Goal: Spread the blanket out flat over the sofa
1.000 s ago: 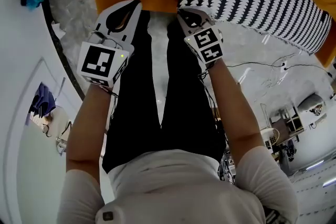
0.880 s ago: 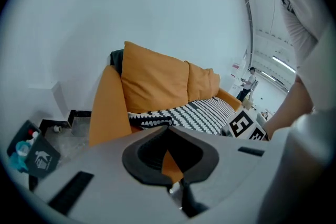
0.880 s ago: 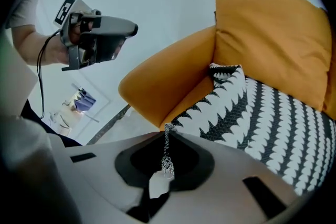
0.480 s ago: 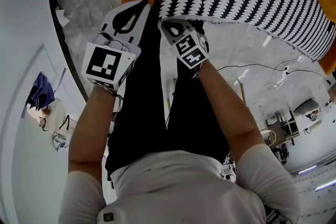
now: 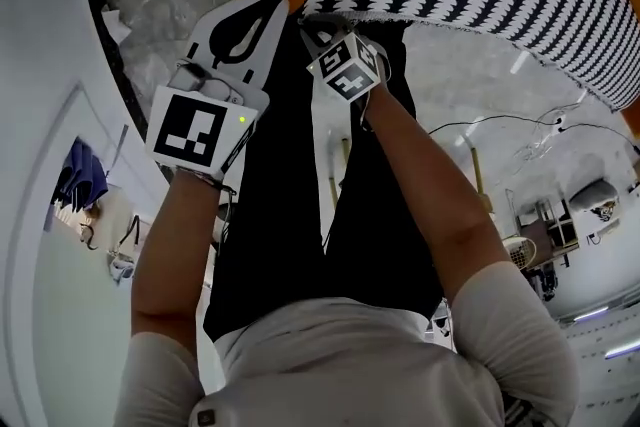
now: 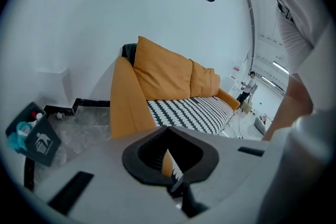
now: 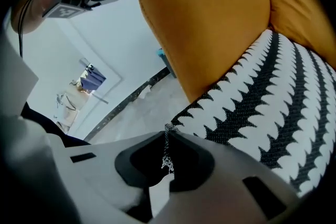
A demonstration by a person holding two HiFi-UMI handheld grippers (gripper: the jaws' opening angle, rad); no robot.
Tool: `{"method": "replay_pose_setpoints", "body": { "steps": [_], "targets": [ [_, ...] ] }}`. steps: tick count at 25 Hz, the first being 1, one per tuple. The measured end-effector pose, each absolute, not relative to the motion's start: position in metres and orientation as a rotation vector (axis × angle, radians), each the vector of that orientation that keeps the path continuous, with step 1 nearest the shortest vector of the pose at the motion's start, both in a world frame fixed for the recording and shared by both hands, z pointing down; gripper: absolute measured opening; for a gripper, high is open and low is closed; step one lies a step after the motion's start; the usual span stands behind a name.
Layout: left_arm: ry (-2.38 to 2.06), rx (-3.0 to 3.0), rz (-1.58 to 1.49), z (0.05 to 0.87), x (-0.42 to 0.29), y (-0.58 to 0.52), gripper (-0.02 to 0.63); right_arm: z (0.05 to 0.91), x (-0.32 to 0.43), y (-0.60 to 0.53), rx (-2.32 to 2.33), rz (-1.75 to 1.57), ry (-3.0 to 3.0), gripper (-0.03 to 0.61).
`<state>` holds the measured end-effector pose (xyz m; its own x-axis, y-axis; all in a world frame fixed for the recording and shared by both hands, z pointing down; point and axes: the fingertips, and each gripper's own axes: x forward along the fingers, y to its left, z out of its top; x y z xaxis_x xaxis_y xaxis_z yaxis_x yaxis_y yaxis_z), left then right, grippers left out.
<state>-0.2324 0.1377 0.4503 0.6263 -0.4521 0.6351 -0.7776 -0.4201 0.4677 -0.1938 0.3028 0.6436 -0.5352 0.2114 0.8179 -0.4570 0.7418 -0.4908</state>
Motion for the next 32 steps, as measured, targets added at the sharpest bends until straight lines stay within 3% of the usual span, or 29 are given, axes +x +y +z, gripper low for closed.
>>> {"method": "replay_pose_setpoints", "body": {
  "steps": [19, 22, 32],
  "targets": [
    [-0.911, 2.096, 0.592, 0.472, -0.211, 0.131, 0.009, 0.722, -0.187, 0.289, 0.127, 0.776, -1.891, 0.05],
    [-0.921, 2.098, 0.583, 0.465, -0.223, 0.133, 0.009, 0.712, -0.199, 0.303, 0.119, 0.821, -1.878, 0.149],
    [-0.985, 2.164, 0.505, 0.386, -0.218, 0.094, 0.009, 0.594, -0.181, 0.29, 0.132, 0.833, -1.939, 0.155]
  ]
}}
